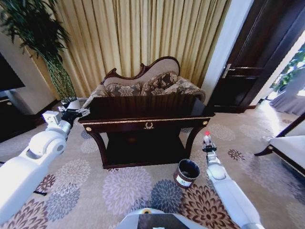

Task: Move to the front of the table and place the trash on the table into the trash bin.

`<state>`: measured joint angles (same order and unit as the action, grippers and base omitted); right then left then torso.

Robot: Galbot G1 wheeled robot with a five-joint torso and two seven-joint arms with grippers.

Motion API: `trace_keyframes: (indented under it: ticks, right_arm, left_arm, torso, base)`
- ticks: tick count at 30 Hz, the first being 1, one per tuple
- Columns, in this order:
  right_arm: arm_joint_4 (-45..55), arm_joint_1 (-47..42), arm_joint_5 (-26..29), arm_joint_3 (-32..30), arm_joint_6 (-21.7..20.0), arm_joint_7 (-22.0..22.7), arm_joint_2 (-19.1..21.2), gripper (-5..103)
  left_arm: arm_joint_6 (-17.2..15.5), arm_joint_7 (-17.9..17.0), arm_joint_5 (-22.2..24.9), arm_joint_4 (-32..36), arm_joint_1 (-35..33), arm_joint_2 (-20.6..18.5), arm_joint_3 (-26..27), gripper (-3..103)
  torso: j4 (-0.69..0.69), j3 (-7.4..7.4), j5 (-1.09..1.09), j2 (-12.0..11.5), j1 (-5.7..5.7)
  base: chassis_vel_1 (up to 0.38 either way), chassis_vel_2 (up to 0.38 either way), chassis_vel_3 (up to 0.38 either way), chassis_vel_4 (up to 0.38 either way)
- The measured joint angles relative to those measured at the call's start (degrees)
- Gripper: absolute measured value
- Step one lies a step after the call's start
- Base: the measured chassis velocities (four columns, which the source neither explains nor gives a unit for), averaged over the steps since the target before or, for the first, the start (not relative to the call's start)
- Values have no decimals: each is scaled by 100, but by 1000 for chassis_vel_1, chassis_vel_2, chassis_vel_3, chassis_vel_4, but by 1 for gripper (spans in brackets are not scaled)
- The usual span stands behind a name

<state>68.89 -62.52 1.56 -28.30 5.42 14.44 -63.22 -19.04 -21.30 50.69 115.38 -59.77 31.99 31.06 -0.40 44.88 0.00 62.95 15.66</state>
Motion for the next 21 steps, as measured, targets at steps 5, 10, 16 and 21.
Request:
trace_keyframes:
  ticks: [5,10,16,21]
  right_arm:
    - [-54,-107,371,-17,-204,-190,-138,25]
    - [-55,-112,1336,-18,-677,-231,-361,25]
    - [-178,-15,1580,-37,-797,-150,-571,25]
    - [-172,-15,1430,-2,-804,-55,-708,21]
  left_arm:
    - [20,10,-25,-30,35,6,-59,100]
    - [47,30,-57,-43,47,37,-99,100]
    - [107,40,-88,-55,-5,67,-96,100]
    - [143,59,-77,-55,-2,38,-62,100]
  torso:
    - [0,-1,-1,0,-1]
    - [0,0,-1,1,0]
    - [2,-1,0,0,-1]
    - [-1,-1,-1,0,0]
  base:
    - [0,0,0,0]
    - [0,0,0,0]
    - [0,0,0,0]
    - [0,0,0,0]
